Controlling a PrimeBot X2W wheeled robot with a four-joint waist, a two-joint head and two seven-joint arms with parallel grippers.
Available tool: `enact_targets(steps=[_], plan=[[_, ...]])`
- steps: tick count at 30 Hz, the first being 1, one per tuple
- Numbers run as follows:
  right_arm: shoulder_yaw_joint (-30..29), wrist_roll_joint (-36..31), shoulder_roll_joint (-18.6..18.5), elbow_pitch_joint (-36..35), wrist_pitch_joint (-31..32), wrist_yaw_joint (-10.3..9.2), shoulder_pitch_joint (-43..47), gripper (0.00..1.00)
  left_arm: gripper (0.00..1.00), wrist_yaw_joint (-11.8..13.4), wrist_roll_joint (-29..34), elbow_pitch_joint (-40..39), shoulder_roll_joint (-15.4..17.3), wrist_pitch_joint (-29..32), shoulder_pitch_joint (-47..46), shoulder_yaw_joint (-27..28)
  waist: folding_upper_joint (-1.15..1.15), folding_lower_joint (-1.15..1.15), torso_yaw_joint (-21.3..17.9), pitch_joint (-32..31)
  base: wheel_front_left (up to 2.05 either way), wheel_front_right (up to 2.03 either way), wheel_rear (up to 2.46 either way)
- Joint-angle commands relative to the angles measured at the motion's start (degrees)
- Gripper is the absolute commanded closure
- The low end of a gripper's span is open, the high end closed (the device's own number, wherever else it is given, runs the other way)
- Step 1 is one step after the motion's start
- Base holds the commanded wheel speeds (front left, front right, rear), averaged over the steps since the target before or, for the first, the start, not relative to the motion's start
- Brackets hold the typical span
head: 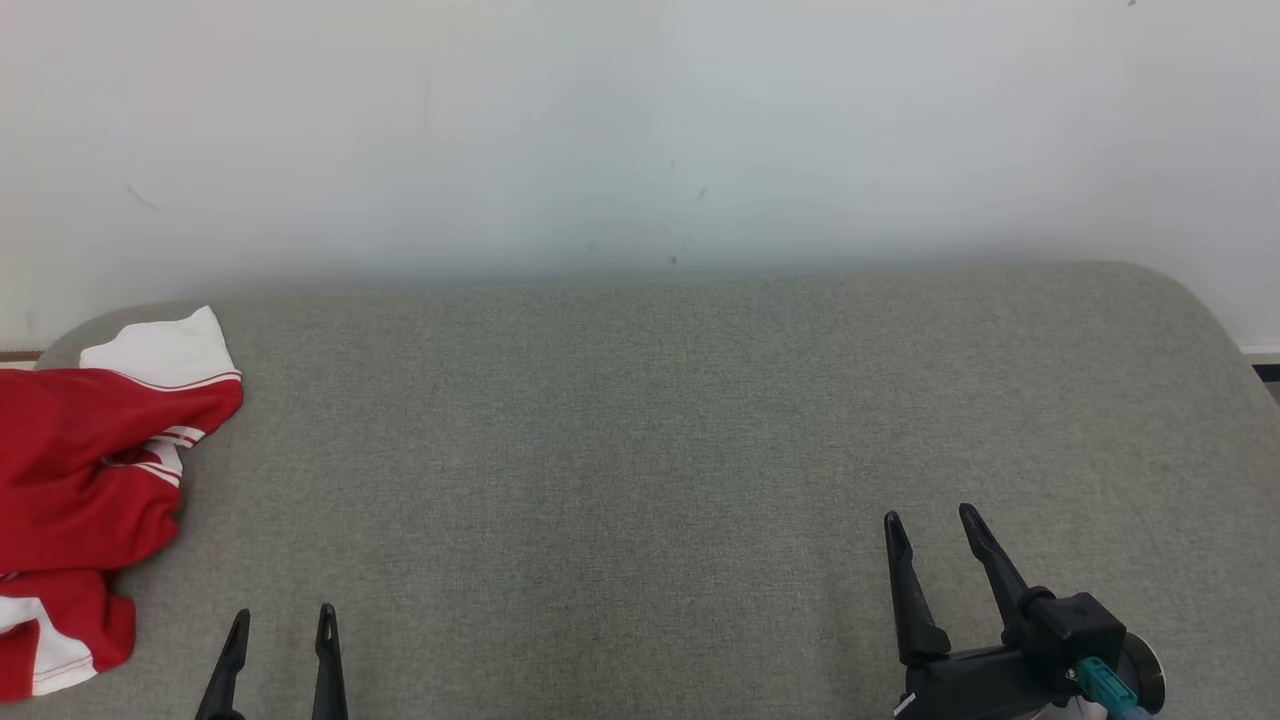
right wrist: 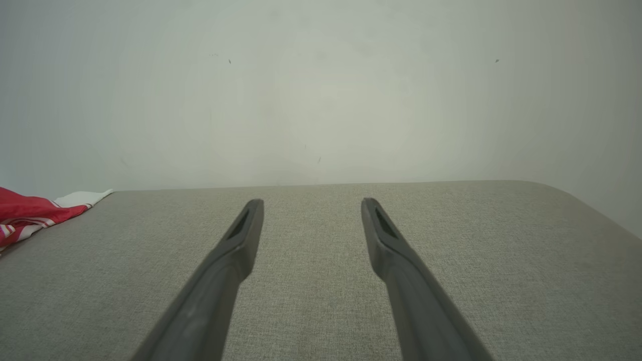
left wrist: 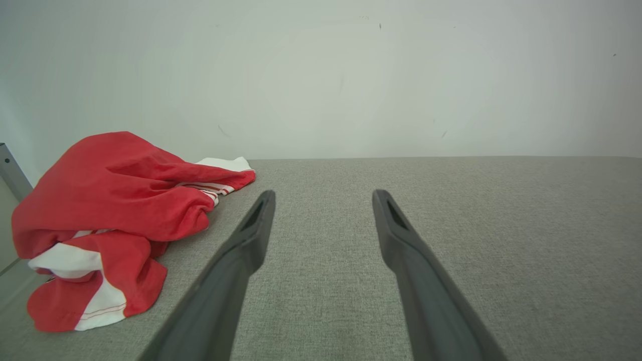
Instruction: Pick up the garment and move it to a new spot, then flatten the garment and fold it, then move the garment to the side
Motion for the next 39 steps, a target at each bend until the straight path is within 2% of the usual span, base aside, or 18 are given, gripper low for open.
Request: enact_targets(steps=[1,15,21,29,39], plan=[[-0.13,0.36,-0.19,0.09,-0.1,0.0,0.39,0.0,0.0,0.12,-0.19,0.19,0.09,-0.32,0.64,0.2,0.0,0.0,0.13,-0.06,0.0,0.0,0.0],[-0.68,1.11,-0.19,0.5,-0.1,0.0,0.54,0.0,0.0,-0.23,-0.41,0.33,-0.06,-0.32,0.91,0.77,0.0,0.0,0.59,0.0,0.0,0.0,0.0],[-0.79,1.72,-0.18,0.82,-0.09,0.0,0.85,0.0,0.0,-0.31,-0.28,0.58,-0.06,-0.32,0.98,0.79,0.0,0.0,1.98,0.06,0.0,0.0,0.0],[-0.76,2.32,-0.18,1.42,-0.09,0.0,1.16,0.0,0.0,-0.55,-0.88,1.17,-0.04,-0.32,1.0,1.29,0.0,0.0,6.02,0.12,0.0,0.0,0.0],[-0.75,2.92,-0.18,1.92,-0.1,0.0,1.42,0.0,0.0,-0.55,-0.92,1.44,0.14,-0.32,1.62,2.06,0.0,0.0,13.93,-0.04,0.0,0.0,0.0]])
